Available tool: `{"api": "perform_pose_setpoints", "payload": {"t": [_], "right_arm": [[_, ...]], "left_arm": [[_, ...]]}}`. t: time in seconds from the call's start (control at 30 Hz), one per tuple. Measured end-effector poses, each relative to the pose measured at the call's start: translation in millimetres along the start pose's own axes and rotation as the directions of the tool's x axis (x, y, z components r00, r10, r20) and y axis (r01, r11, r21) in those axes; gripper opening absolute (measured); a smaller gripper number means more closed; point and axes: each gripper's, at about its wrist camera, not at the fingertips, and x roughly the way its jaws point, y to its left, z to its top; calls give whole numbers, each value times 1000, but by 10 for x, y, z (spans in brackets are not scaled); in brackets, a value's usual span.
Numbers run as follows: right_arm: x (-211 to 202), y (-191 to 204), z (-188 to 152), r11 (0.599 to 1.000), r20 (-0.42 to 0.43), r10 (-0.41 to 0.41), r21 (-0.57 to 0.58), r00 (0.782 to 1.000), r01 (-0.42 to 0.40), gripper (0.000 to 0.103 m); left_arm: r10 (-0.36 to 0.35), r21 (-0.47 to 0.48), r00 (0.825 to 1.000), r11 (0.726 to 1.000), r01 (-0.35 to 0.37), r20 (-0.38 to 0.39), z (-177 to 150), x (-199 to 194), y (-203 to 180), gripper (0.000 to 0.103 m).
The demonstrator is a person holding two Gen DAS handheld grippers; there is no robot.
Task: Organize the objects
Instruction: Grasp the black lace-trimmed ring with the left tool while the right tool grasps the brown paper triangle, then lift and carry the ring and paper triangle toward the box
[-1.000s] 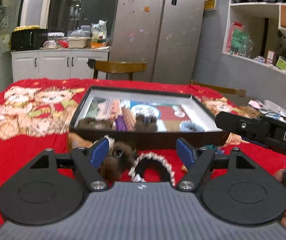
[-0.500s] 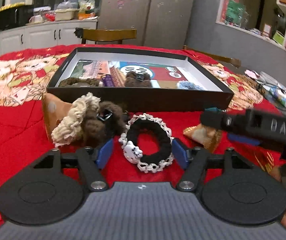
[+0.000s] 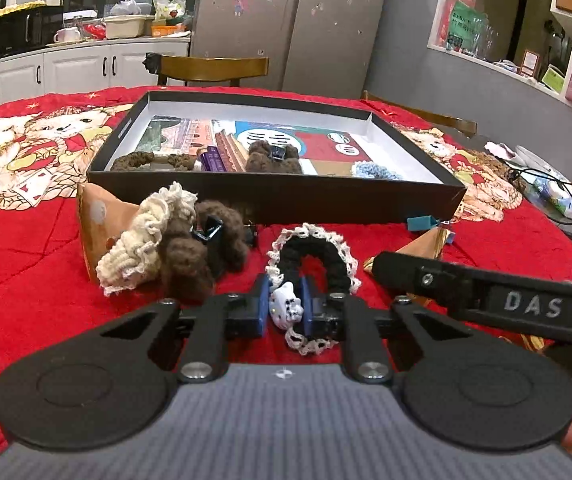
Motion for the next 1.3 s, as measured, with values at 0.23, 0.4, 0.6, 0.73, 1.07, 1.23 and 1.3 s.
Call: {"api": "perform_pose_setpoints", "payload": {"t": [0.23, 0.4, 0.6, 0.73, 1.07, 1.23, 1.3], "right_arm": [[14, -70, 4, 1000, -5, 2, 30, 1000, -2, 45], [14, -72, 6, 999, -2, -1, 37, 1000, 1, 43], [13, -108, 16, 998, 3, -5, 56, 1000, 5, 42], [12, -123, 19, 998, 7, -5, 70, 1000, 4, 42], [6, -172, 23, 995, 22, -6, 104, 1000, 4, 41], [0, -189, 33, 994, 27, -4, 107, 1000, 1, 41], [-18, -181, 32, 995, 40, -1, 103, 999, -3, 41]], "left_arm": [[4, 6, 1000, 1000, -4, 1, -5, 10, -11, 20], [11, 6, 1000, 1000, -12, 3, -10, 4, -9, 20], [14, 6, 1000, 1000, -14, 8, -15, -4, -2, 19], [13, 8, 1000, 1000, -13, 20, -19, -20, -7, 19], [23, 27, 996, 999, -25, 83, -38, -114, -47, 19], [22, 45, 992, 999, -28, 124, -52, -181, -75, 19], [19, 53, 990, 998, -27, 139, -60, -209, -88, 18]]}}
